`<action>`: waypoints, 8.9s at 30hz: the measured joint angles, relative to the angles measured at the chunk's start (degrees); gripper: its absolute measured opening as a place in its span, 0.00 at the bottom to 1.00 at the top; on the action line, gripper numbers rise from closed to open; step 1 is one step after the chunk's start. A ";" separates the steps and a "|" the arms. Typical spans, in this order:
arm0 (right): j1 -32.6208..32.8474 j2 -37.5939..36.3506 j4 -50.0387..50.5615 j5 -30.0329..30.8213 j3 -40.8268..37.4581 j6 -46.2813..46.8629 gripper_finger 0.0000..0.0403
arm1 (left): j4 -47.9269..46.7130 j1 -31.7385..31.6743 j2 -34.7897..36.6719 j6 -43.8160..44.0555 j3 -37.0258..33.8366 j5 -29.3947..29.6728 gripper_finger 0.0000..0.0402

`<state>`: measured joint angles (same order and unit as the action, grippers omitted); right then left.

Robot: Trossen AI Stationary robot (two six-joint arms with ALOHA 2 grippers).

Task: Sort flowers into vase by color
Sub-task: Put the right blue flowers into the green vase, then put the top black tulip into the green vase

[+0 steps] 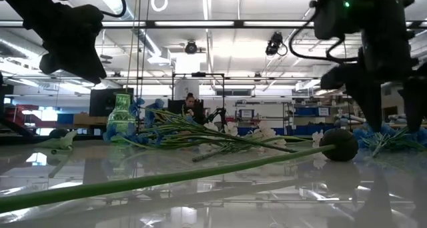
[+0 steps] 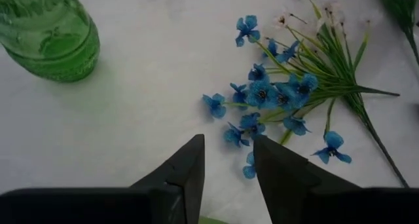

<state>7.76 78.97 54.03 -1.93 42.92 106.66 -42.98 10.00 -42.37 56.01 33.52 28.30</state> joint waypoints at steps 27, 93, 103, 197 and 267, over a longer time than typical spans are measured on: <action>-3.73 -1.41 -6.00 12.93 -10.37 15.05 0.36 | 0.74 -2.20 0.00 0.01 -0.04 -2.65 0.34; -21.68 25.98 -87.82 -15.44 36.89 -96.02 0.06 | 13.79 -10.86 1.92 -29.40 12.07 2.07 0.33; -23.33 36.38 -87.66 -23.83 52.85 -94.65 0.06 | 22.81 -10.86 1.71 -42.02 16.52 -0.23 0.33; -27.81 -14.48 -68.00 -2.17 15.12 -95.04 0.40 | 43.89 -44.24 9.01 -50.16 -4.09 -4.36 0.03; -28.47 -14.87 -68.53 -2.19 15.14 -94.80 0.40 | -5.68 -48.84 9.31 -16.28 8.52 -17.51 0.57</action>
<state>-20.71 64.10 -14.50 -4.12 58.06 11.86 -48.66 -38.84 -33.06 39.73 42.04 10.79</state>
